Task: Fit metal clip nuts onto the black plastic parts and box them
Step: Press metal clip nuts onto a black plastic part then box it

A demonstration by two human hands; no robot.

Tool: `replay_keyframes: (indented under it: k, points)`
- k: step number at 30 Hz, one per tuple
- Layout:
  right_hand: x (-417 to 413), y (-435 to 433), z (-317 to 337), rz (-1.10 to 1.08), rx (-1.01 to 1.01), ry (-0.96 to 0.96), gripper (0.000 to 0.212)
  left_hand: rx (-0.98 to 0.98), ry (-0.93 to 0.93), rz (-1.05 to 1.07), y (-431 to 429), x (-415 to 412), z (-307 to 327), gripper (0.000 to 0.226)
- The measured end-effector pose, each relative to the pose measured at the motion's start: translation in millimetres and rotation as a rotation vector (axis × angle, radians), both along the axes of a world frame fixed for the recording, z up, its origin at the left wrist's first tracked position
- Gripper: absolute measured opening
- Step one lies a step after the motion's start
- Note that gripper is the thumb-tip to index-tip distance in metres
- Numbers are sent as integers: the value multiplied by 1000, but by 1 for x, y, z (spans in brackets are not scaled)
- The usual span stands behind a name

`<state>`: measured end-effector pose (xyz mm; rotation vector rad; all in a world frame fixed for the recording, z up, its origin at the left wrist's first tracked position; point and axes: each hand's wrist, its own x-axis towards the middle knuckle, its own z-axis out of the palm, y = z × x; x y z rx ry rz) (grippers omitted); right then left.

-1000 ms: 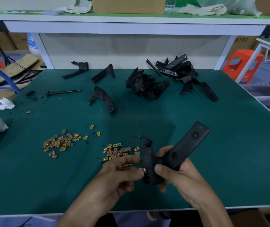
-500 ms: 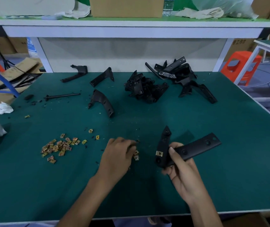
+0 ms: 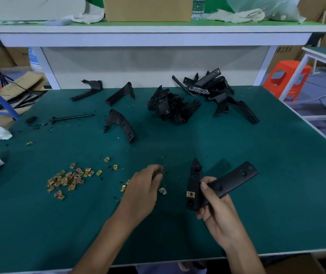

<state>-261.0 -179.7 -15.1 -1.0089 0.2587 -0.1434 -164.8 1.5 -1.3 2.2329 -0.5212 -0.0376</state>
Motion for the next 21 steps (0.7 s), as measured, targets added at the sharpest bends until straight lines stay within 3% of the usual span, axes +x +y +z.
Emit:
replay_keyframes:
  k: [3, 6, 11, 17, 21]
  points:
    - [-3, 4, 3, 30, -2, -16, 44, -220, 162, -19, 1, -13, 16, 21]
    - [-6, 9, 7, 69, 6, -40, 46, -473, 377, -13, -1, -26, 28, 16]
    - [-8, 14, 18, 75, 1, -65, 47, -727, 605, -81, -6, -40, 41, 8]
    - [-9, 15, 20, 70, -9, -79, 47, -855, 713, -121, -5, -47, 47, 19]
    - [-9, 14, 21, 99, -54, -69, 45, -815, 694, -106, -3, -45, 52, 18]
